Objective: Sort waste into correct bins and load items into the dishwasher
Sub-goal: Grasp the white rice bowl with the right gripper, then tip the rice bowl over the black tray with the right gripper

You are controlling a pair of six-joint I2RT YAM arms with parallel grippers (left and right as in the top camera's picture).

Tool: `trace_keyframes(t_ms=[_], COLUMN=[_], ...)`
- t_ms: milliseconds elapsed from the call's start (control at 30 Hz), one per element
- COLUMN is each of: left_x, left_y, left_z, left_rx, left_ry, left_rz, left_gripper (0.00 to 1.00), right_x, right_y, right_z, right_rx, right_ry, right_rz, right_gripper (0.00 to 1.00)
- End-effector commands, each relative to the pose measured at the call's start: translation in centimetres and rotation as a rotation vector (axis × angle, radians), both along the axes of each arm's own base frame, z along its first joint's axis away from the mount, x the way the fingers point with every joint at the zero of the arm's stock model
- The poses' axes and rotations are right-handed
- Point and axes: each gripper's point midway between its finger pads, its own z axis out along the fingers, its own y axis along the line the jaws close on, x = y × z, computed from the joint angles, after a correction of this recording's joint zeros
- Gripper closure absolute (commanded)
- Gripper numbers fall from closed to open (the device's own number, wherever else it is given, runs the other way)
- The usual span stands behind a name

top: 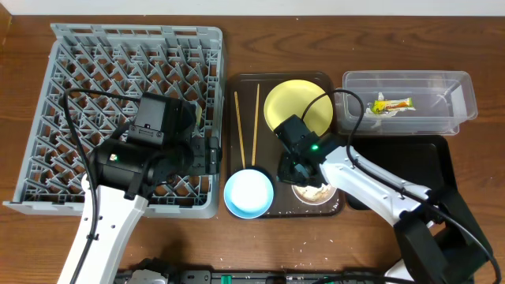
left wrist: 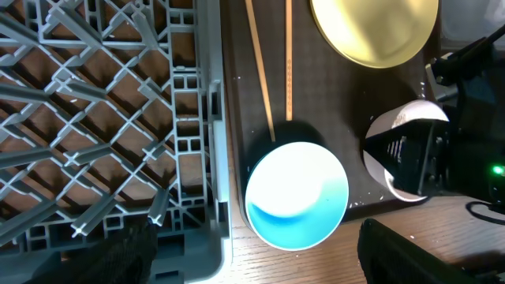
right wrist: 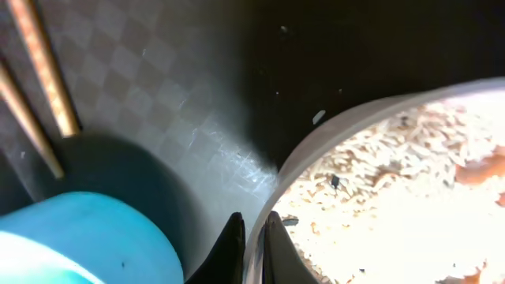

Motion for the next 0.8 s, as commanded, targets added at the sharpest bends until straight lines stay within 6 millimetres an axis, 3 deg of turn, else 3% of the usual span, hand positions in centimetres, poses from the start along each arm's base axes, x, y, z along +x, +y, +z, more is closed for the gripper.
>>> trace_keyframes(t_ms=[0, 133, 333, 467, 533, 600, 633, 767], left_x=[0.0, 0.0, 0.0, 0.0, -0.1, -0.2, -0.2, -0.2], left_y=[0.1, 0.1, 0.1, 0.1, 0.1, 0.2, 0.2, 0.2], left_z=[0.0, 0.0, 0.0, 0.0, 0.0, -0.1, -0.1, -0.1], left_rx=[0.014, 0.015, 0.015, 0.014, 0.015, 0.016, 0.016, 0.016], left_ry=[-0.002, -0.003, -0.003, -0.003, 0.000, 0.003, 0.003, 0.004], left_rz=[-0.010, -0.010, -0.010, -0.010, -0.010, -0.010, -0.010, -0.010], left_gripper=[0.18, 0.18, 0.18, 0.18, 0.18, 0.18, 0.18, 0.18], right_x=[0.9, 1.0, 0.0, 0.2, 0.2, 0.5, 1.1, 1.4], right_y=[-0.3, -1.2, -5.1, -6.4, -6.8, -8.1, -9.8, -12.5], right_z=[2.8, 7.8, 12.4, 14.1, 15.7, 16.3, 16.0, 14.9], right_rx=[0.022, 0.064, 0.120, 0.315, 0.517, 0.616, 0.650, 0.755], right_ry=[-0.115, -0.246, -0.318, -0.353, -0.428, -0.489, -0.518, -0.586], right_rz=[0.149, 0.240, 0.286, 0.402, 0.489, 0.480, 0.423, 0.323], right_gripper=[0.99, 0.99, 0.99, 0.99, 0.99, 0.99, 0.99, 0.99])
